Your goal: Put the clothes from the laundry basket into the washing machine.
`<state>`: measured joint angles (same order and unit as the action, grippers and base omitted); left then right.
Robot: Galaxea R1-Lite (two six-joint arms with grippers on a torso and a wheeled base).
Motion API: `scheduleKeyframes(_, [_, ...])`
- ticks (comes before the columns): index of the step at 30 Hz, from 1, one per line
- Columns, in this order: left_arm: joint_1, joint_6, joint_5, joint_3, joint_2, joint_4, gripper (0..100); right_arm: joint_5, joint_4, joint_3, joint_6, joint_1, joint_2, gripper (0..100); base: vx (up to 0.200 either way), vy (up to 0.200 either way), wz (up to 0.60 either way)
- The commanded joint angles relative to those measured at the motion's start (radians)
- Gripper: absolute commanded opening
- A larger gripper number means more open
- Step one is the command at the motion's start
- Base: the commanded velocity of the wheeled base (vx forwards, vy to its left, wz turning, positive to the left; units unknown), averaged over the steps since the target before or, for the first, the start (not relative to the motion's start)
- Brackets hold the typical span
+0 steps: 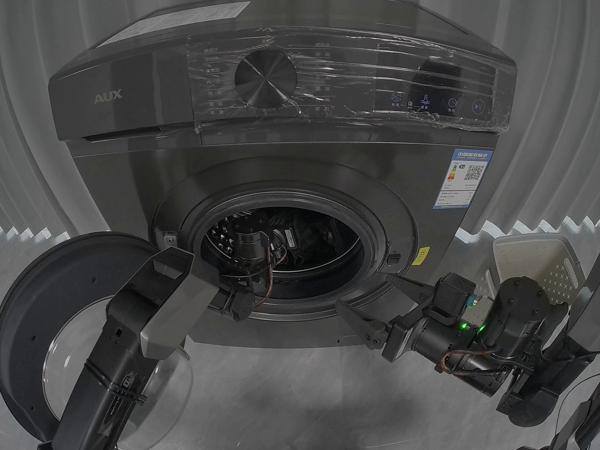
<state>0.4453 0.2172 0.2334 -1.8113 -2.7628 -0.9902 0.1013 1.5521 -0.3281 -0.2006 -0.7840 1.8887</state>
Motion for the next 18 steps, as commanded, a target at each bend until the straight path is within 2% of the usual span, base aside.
scheduleKeyframes(1, [0.0,0.001,0.0,0.003,-0.003,-0.001,0,0.0,0.0,0.0,0.0,0.0,0.001,100,0.0,0.0,0.0])
scheduleKeyframes(8, [0.001,0.001,0.0,0.012,0.0,-0.002,0,0.0,0.0,0.0,0.0,0.0,0.001,100,0.0,0.0,0.0])
scheduleKeyframes(9, [0.001,0.001,0.0,0.012,0.0,-0.002,100,0.0,0.0,0.0,0.0,0.0,0.001,100,0.0,0.0,0.0])
scheduleKeyframes(18, [0.015,0.002,0.001,0.038,0.011,-0.011,100,0.0,0.0,0.0,0.0,0.0,0.0,100,0.0,0.0,0.0])
